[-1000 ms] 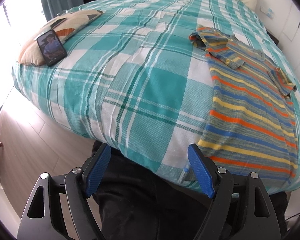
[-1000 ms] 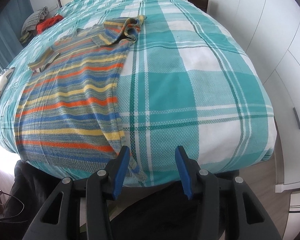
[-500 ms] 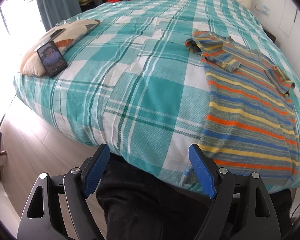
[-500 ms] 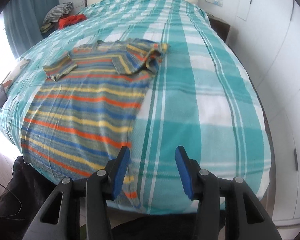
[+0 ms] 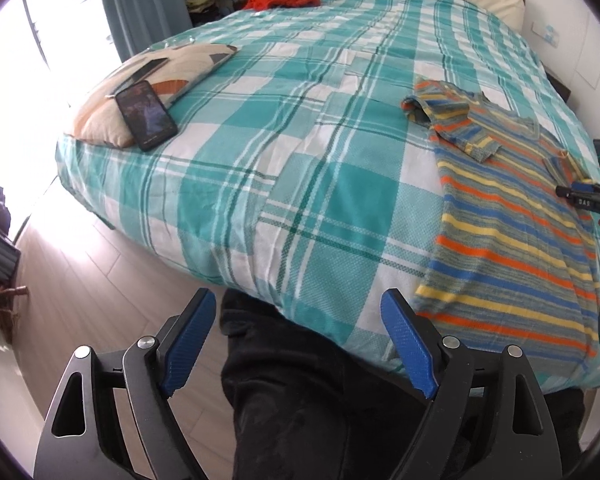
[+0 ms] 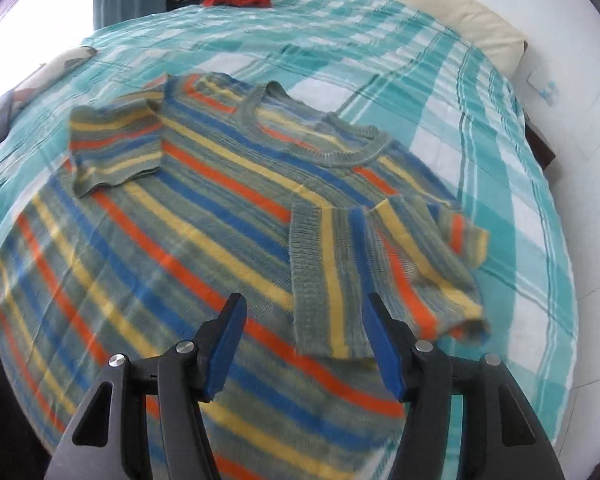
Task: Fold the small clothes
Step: 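Grasp the sleeve cuff with the right gripper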
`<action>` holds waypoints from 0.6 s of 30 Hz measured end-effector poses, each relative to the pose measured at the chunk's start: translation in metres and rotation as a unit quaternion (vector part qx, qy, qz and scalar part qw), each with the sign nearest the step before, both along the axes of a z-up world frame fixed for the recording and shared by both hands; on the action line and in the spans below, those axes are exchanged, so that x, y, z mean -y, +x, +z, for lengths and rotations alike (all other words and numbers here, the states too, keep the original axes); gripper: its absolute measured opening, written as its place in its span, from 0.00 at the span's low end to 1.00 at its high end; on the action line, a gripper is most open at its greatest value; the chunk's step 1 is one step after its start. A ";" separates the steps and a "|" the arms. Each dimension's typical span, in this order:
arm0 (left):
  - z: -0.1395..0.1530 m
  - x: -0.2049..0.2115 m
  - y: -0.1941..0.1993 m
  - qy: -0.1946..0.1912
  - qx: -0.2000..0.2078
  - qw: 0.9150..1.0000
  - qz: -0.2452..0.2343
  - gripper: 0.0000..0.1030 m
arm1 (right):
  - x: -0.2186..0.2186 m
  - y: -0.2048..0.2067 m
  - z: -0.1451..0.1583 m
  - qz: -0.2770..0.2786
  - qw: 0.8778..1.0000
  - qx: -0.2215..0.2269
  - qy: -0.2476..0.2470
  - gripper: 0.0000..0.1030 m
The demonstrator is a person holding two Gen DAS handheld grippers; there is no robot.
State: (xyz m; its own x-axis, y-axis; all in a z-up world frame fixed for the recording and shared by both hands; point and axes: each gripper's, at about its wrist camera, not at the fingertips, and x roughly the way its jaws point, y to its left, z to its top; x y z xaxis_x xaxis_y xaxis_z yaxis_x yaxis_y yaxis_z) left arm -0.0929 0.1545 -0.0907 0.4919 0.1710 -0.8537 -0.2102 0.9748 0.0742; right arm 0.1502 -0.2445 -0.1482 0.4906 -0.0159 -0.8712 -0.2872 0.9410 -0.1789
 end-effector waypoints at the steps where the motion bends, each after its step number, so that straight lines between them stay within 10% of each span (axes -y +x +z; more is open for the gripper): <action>1: 0.001 -0.006 -0.004 0.003 0.002 1.000 0.008 0.87 | 0.005 0.010 -0.012 -0.014 1.000 -0.020 0.007 0.58; 2: 0.001 -0.013 -0.008 0.006 0.002 1.000 0.017 0.88 | 0.013 0.015 -0.020 -0.030 0.999 -0.033 0.027 0.56; 5: -0.008 -0.030 -0.018 0.000 -0.012 0.999 0.040 0.88 | 0.041 0.011 -0.014 -0.083 0.993 -0.025 0.084 0.05; 11: -0.030 -0.038 -0.016 -0.038 -0.043 0.997 0.053 0.88 | 0.145 -0.028 0.052 -0.180 0.972 0.041 0.147 0.04; 18: -0.026 -0.003 -0.001 -0.057 -0.030 0.998 0.008 0.88 | 0.302 -0.087 0.089 -0.356 0.906 0.060 0.223 0.04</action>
